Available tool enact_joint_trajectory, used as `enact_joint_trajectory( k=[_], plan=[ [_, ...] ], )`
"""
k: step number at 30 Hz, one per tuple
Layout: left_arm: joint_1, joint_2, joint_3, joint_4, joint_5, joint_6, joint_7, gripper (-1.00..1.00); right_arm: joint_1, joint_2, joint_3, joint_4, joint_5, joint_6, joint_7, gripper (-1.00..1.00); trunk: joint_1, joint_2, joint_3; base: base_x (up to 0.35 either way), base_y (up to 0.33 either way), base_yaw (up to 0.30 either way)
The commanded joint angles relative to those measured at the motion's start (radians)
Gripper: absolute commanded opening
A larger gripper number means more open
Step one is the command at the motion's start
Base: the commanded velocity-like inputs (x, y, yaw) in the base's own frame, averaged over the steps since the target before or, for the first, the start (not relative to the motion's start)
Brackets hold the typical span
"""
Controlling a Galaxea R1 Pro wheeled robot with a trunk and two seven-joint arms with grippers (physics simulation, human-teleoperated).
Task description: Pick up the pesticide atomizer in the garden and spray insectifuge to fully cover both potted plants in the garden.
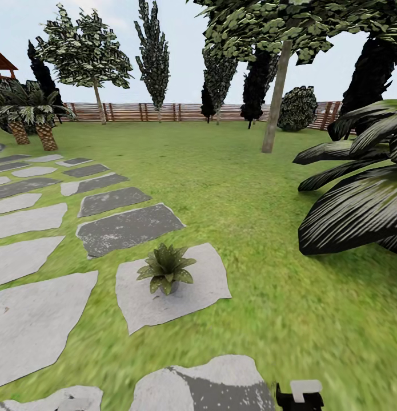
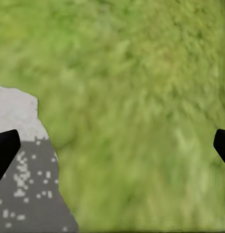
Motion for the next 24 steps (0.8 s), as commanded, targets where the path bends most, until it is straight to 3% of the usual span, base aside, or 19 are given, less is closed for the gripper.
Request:
enact_joint_trajectory(
  k=[1,5,12,24],
  plan=[
    [0.000,-0.012,0.013,0.001,-0.003,-0.003,-0.004,-1.00,-0.001,0.000,-0.007,0.001,0.008,-0.003,-0.003,1.00,0.000,0.000,-0.001,0.000,0.000,0.000],
    [0.001,-0.049,0.012,0.009,0.004,-0.004,-0.002,-1.00,0.000,0.018,-0.008,0.000,0.002,-0.007,-0.007,1.00,0.000,0.000,-0.001,0.000,0.000,0.000],
    [0.000,-0.045,0.016,0.016,0.006,-0.007,0.003,-1.00,0.000,0.020,-0.010,-0.003,-0.002,-0.003,-0.008,1.00,0.000,0.000,-0.001,0.000,0.000,0.034],
    [0.000,-0.041,0.018,0.010,0.006,-0.008,0.009,-1.00,0.000,0.027,-0.010,0.003,-0.003,-0.002,-0.009,1.00,0.000,0.000,-0.001,0.000,0.008,0.265]
  ],
)
